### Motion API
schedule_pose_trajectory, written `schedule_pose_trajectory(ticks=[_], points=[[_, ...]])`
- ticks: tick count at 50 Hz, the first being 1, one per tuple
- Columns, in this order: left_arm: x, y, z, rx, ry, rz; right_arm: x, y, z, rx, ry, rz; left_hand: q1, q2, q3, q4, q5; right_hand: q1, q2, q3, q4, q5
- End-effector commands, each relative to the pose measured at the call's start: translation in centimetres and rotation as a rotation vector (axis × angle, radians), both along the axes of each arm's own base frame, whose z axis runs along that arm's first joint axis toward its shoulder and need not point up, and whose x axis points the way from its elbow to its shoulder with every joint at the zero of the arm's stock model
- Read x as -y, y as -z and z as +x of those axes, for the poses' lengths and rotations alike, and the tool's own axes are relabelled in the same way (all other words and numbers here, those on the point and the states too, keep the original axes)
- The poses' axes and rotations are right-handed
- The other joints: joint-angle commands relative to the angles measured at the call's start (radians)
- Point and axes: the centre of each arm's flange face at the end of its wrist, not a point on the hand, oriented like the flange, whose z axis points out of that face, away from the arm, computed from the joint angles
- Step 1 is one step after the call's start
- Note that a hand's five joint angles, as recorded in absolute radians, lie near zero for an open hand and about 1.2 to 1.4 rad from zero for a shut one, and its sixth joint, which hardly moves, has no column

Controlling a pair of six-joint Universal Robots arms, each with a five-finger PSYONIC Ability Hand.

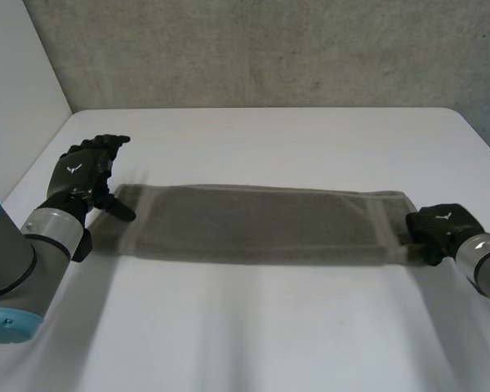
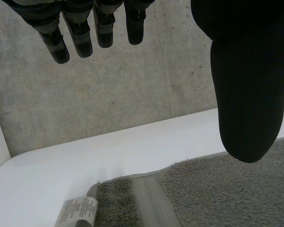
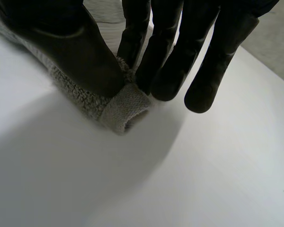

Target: Fold the laundry

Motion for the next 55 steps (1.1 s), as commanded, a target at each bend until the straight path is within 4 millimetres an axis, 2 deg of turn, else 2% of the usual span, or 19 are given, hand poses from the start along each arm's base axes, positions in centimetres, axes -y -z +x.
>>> schedule_pose_trajectory(ticks=[1, 7, 11, 13, 14, 16, 17, 19, 20, 22, 23, 25, 28, 34, 39, 41, 44, 50, 55], points=[[-0.1, 0.0, -0.1, -0.001, 0.003, 0.002, 2.9, -2.5, -4.7, -0.062, 0.172, -0.094, 0.005, 0.009, 0.009, 0.009, -0.031, 0.077, 0.088, 0.066, 0.066, 0.071], [-0.1, 0.0, -0.1, -0.001, 0.003, 0.002, 4.9, -4.2, -8.8, -0.289, 0.267, -0.16, 0.005, 0.009, 0.009, 0.009, -0.031, 0.077, 0.088, 0.066, 0.066, 0.071], [-0.1, -0.1, -0.1, -0.002, 0.003, -0.001, 5.6, -5.6, -8.8, -0.414, 0.257, -0.216, 0.005, 0.009, 0.009, 0.009, -0.031, 0.077, 0.088, 0.066, 0.066, 0.071], [-0.1, -0.3, -0.1, -0.003, 0.003, -0.006, 5.0, -8.0, -3.5, -0.376, 0.145, -0.32, 0.005, 0.009, 0.009, 0.009, -0.031, 0.077, 0.088, 0.066, 0.066, 0.071], [-0.1, -0.3, -0.1, -0.003, 0.003, -0.007, 5.0, -8.0, -3.5, -0.376, 0.144, -0.321, 0.005, 0.009, 0.009, 0.009, -0.031, 0.077, 0.088, 0.066, 0.066, 0.071], [-0.2, -0.2, 0.0, -0.002, 0.002, -0.003, 2.9, -11.4, 3.0, -0.281, 0.007, -0.449, 0.005, 0.009, 0.009, 0.009, -0.031, 0.077, 0.088, 0.066, 0.066, 0.071], [-0.3, -0.2, -0.1, -0.002, 0.003, -0.004, 2.9, -11.4, 3.1, -0.281, 0.006, -0.45, 0.005, 0.009, 0.009, 0.009, -0.031, 0.077, 0.088, 0.066, 0.066, 0.071], [-0.3, -0.2, -0.1, -0.002, 0.005, -0.003, 0.4, -12.5, 8.4, -0.209, -0.126, -0.507, 0.005, 0.009, 0.009, 0.009, -0.031, 0.077, 0.088, 0.066, 0.066, 0.071], [-0.3, -0.2, -0.1, -0.001, 0.005, -0.003, 0.4, -12.5, 8.4, -0.209, -0.126, -0.507, 0.005, 0.009, 0.009, 0.009, -0.031, 0.077, 0.088, 0.066, 0.066, 0.071], [-0.4, -0.1, -0.1, 0.0, 0.006, -0.002, -3.6, -13.0, 15.3, -0.14, -0.314, -0.578, 0.005, 0.009, 0.009, 0.009, -0.031, 0.077, 0.088, 0.066, 0.066, 0.071], [-0.4, -0.1, -0.1, 0.0, 0.006, 0.0, -3.7, -13.0, 15.4, -0.14, -0.315, -0.578, 0.005, 0.009, 0.009, 0.009, -0.031, 0.077, 0.088, 0.066, 0.066, 0.071], [-0.5, 0.0, -0.1, 0.0, 0.006, 0.001, -8.6, -11.3, 21.8, -0.089, -0.508, -0.59, 0.005, 0.009, 0.009, 0.009, -0.031, 0.077, 0.088, 0.066, 0.066, 0.071], [-0.5, 0.0, -0.2, 0.002, 0.008, 0.001, -11.6, -8.1, 25.3, -0.105, -0.629, -0.547, 0.005, 0.009, 0.009, 0.009, -0.031, 0.077, 0.088, 0.066, 0.066, 0.071], [-0.7, 0.0, -0.4, 0.006, 0.014, -0.001, -14.5, -2.9, 27.7, -0.19, -0.751, -0.472, 0.005, 0.009, 0.009, 0.009, -0.031, 0.077, 0.088, 0.066, 0.066, 0.071], [-0.7, 0.2, -0.4, 0.007, 0.016, 0.005, -14.9, -2.9, 28.0, -0.177, -0.764, -0.477, 0.005, 0.009, 0.009, 0.009, -0.031, -0.068, -0.058, -0.079, -0.08, -0.074], [-0.7, 0.3, -0.4, 0.008, 0.016, 0.007, -15.0, -5.0, 27.7, -0.108, -0.729, -0.476, 0.005, 0.009, 0.009, 0.009, -0.031, -1.144, -1.134, -1.155, -1.156, -1.15], [-0.8, 0.3, -0.5, 0.008, 0.02, 0.007, -15.1, -6.2, 27.2, -0.062, -0.707, -0.461, 0.005, 0.009, 0.009, 0.009, -0.031, -1.144, -1.134, -1.155, -1.156, -1.15], [-1.1, 0.3, -0.8, 0.008, 0.031, 0.008, -10.8, -8.5, 20.8, 0.05, -0.486, -0.357, 0.005, 0.009, 0.009, 0.009, -0.031, -1.144, -1.134, -1.155, -1.156, -1.15], [-1.3, 0.5, -1.2, 0.012, 0.044, 0.012, -8.9, -4.9, 14.6, 0.019, -0.33, -0.177, 0.005, 0.009, 0.009, 0.009, -0.031, -1.144, -1.134, -1.155, -1.156, -1.15]])
